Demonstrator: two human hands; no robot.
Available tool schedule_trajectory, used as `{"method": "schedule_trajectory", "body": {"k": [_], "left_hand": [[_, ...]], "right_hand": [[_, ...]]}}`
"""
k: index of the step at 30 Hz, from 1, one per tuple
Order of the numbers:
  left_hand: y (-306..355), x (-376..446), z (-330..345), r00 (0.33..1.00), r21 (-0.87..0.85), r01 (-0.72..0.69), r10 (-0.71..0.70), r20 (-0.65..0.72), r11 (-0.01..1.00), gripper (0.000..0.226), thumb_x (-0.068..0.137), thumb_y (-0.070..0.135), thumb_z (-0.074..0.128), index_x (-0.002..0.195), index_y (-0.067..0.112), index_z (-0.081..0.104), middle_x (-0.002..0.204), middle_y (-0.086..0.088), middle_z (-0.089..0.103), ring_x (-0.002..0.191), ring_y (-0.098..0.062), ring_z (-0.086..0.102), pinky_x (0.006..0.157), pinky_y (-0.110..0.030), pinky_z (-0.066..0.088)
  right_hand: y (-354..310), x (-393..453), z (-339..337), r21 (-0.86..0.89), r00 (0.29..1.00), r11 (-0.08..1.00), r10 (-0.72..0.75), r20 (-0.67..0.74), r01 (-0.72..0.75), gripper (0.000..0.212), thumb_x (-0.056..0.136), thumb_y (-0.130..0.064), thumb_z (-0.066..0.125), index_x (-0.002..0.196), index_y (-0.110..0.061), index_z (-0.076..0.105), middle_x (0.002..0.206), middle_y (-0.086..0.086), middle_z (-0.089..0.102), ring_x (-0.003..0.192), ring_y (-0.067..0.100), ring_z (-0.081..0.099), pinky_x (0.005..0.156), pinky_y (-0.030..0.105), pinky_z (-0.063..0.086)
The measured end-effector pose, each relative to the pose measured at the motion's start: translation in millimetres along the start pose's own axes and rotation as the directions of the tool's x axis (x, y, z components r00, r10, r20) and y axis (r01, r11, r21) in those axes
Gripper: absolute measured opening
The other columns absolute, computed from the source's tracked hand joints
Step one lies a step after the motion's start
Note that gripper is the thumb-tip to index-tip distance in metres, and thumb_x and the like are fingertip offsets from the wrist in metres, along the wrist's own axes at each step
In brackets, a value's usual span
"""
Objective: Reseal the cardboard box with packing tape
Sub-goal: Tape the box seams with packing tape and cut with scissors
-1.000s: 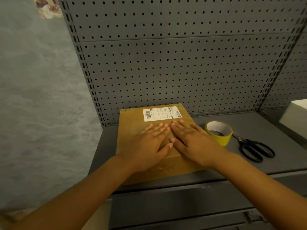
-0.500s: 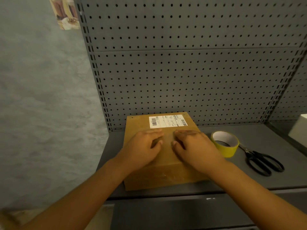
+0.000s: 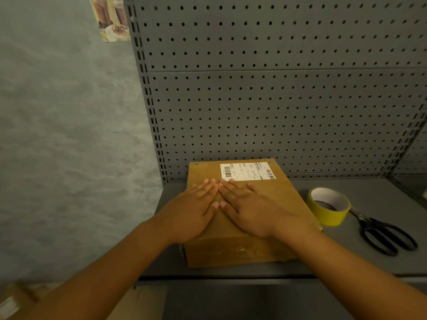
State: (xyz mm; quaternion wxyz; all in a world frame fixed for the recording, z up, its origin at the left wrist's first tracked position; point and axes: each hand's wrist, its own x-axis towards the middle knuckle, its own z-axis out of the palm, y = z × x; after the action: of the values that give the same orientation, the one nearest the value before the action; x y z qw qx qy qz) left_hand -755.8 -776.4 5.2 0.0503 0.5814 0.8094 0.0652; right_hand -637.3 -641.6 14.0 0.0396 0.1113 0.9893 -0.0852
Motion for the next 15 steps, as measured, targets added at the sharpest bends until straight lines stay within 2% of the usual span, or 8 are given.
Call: {"method": "schedule_trajectory", "body": {"k": [4,7,10,12,15], "left_hand": [[4.4,3.4,-6.4,0.998,0.089,0.062,-0.061,-0.012,0.994,0.056,0.103,0.041,0.017,0.153,0.020,0.004,0.161,0.002,0.000,0.147,-0.010,-0.001,0.114,-0.023,-0.003],[28.0,10.5,-3.5,0.997,0.024,0.022,-0.020,-0.075,0.999,0.055,0.103,0.040,0.019,0.153,0.020,0.008,0.161,0.003,0.005,0.147,-0.009,0.001,0.119,-0.028,0.000],[54.4,18.1,7.4,0.994,-0.090,-0.098,0.094,-0.049,0.991,0.055,0.102,0.046,0.019,0.152,0.027,0.010,0.160,0.009,0.008,0.145,-0.004,0.001,0.120,-0.029,0.004],[58.0,21.0,13.8,0.990,-0.060,-0.129,0.125,-0.060,0.990,0.056,0.101,0.049,0.018,0.152,0.029,0.009,0.160,0.012,0.008,0.145,-0.002,0.000,0.117,-0.024,-0.001],[54.2,20.0,15.3,0.987,-0.021,-0.123,0.120,-0.105,0.992,0.054,0.101,0.049,0.022,0.151,0.033,0.012,0.158,0.015,0.010,0.144,-0.001,0.000,0.113,-0.021,-0.001]], "right_hand": [[11.1,-17.3,-16.1,0.111,0.995,0.994,0.029,-0.095,-0.018,0.057,0.101,-0.048,0.029,0.152,-0.025,0.019,0.159,-0.008,0.017,0.145,0.008,0.015,0.112,0.019,0.009],[32.1,-42.7,-18.6,0.160,0.979,0.984,0.101,-0.175,-0.073,0.052,0.100,-0.048,0.032,0.148,-0.028,0.032,0.154,-0.009,0.032,0.140,0.008,0.030,0.109,0.018,0.019],[44.8,-58.0,-9.3,0.131,0.988,0.990,0.073,-0.139,-0.055,0.056,0.099,-0.048,0.030,0.150,-0.027,0.026,0.157,-0.009,0.025,0.142,0.002,0.020,0.110,0.012,0.008],[48.5,-60.8,-1.7,0.069,0.994,0.997,0.040,-0.101,-0.033,0.066,0.094,-0.056,0.019,0.152,-0.025,0.015,0.159,-0.010,0.012,0.144,-0.001,0.004,0.110,0.012,-0.002],[49.2,-67.0,0.6,0.084,0.994,0.996,0.038,-0.104,-0.029,0.082,0.081,-0.068,0.006,0.152,-0.027,0.009,0.160,-0.011,0.004,0.143,-0.002,-0.005,0.113,0.017,-0.005]]}}
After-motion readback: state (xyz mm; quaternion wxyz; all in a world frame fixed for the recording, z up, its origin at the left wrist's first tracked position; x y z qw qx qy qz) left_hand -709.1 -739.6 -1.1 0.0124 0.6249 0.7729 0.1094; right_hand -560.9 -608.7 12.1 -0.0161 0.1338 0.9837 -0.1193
